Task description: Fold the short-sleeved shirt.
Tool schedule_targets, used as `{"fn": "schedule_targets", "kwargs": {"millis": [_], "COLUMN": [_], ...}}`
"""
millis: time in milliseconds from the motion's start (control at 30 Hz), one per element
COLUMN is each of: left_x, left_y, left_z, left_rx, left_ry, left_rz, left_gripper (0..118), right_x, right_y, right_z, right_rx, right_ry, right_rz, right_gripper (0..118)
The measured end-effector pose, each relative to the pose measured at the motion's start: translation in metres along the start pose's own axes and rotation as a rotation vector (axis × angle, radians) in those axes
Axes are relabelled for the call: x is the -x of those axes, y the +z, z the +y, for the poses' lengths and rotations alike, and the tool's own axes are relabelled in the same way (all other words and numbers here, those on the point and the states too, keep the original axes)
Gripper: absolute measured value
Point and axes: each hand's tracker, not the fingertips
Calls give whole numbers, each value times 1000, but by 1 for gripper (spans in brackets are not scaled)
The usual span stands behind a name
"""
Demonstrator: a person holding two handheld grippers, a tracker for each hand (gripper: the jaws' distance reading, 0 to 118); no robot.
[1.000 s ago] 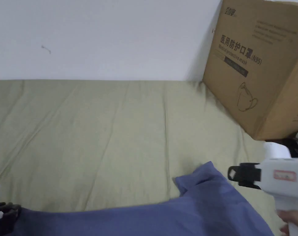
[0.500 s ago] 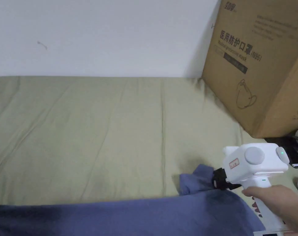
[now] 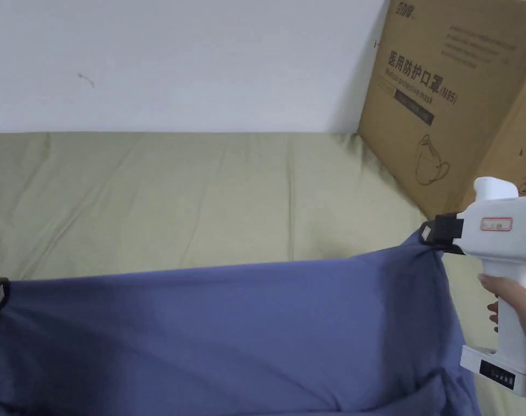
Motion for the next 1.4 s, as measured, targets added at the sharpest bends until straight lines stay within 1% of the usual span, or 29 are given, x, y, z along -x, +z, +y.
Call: {"fn": "schedule_targets", "kwargs": {"millis": [67, 200, 233, 367, 467, 533, 633, 667, 700, 733, 767, 800, 833, 867, 900, 967, 1000, 1033, 1067, 1100, 1133, 1167, 1200, 1233, 1267, 1300, 1333, 1367, 1400], "left_x": [-4, -9, 6, 12, 14, 10, 12, 12, 11, 9, 5, 2, -1, -3, -8, -18, -24, -32, -42, -51, -62, -71, -81, -92, -102, -105, -111, -115, -117], "left_y": [6, 26, 26, 53, 59, 62, 60, 60, 61, 63, 68, 74, 80, 87, 95, 108, 118, 148, 163, 177, 190, 197, 207, 215, 223, 222, 225, 226, 226], "left_z": [5, -14, -25, -87, -130, -154, -174, -175, -173, -168, -160, -152, -143, -133, -118, -94, -86, -85, -82, -81, -82, -85, -89, -92, -94, -94, -94, -92, -91], "left_rx": [-9, 25, 44, 169, 263, 323, 348, 356, 354, 349, 336, 310, 285, 241, 132, 61, -24, -119, -220, -312, -418, -503, -588, -648, -680, -680, -679, -668, -641], "left_ry": [-24, -69, -67, -20, -39, -55, -23, 3, 16, 18, 9, -5, -13, -14, -1, 28, 41, 53, 54, 52, 37, 22, 5, -13, -28, -27, -27, -24, -24], "left_rz": [-19, -43, -59, -140, -186, -170, -170, -167, -167, -158, -147, -133, -130, -134, -185, -163, -155, -130, -87, -40, -5, 5, 18, 48, 70, 85, 81, 67, 85], "left_gripper": [2, 2, 2, 2, 2, 2, 3, 3, 7, 17, 41, 73, 106, 118, 112, 113, 113, 113, 115, 117, 117, 117, 116, 112, 95, 61, 14, 0, 0], "right_x": [-2, -2, -7, -36, -53, -68, -70, -65, -63, -59, -54, -53, -45, -36, -26, 0, 11, 21, 30, 39, 49, 58, 70, 78, 83, 83, 88, 89, 86], "right_y": [19, 67, 78, 110, 111, 100, 90, 89, 88, 88, 89, 93, 102, 111, 123, 160, 179, 200, 221, 232, 237, 241, 245, 245, 244, 244, 243, 242, 244], "right_z": [-1, -43, -59, -138, -191, -218, -228, -225, -221, -215, -207, -200, -189, -177, -166, -149, -144, -143, -151, -157, -168, -173, -179, -182, -186, -190, -190, -192, -192], "right_rx": [-10, -1, 22, 203, 338, 408, 401, 384, 377, 379, 388, 384, 339, 301, 241, -4, -136, -314, -518, -652, -802, -866, -825, -792, -792, -805, -804, -799, -795], "right_ry": [-16, 16, 22, 6, 26, -1, -13, -26, -37, -39, -45, -45, -29, 1, 31, 87, 101, 95, 67, 66, 73, 58, 59, 87, 108, 110, 118, 119, 110], "right_rz": [6, -4, -5, -31, -59, -50, -61, -63, -64, -74, -82, -80, -66, -45, -13, 29, 44, 69, 76, 78, 52, 7, -69, -143, -180, -139, -138, -151, -151], "right_gripper": [2, 2, 2, 2, 2, 2, 2, 6, 22, 49, 88, 99, 99, 99, 99, 99, 99, 99, 99, 99, 99, 98, 96, 86, 43, 4, 1, 1, 1]}}
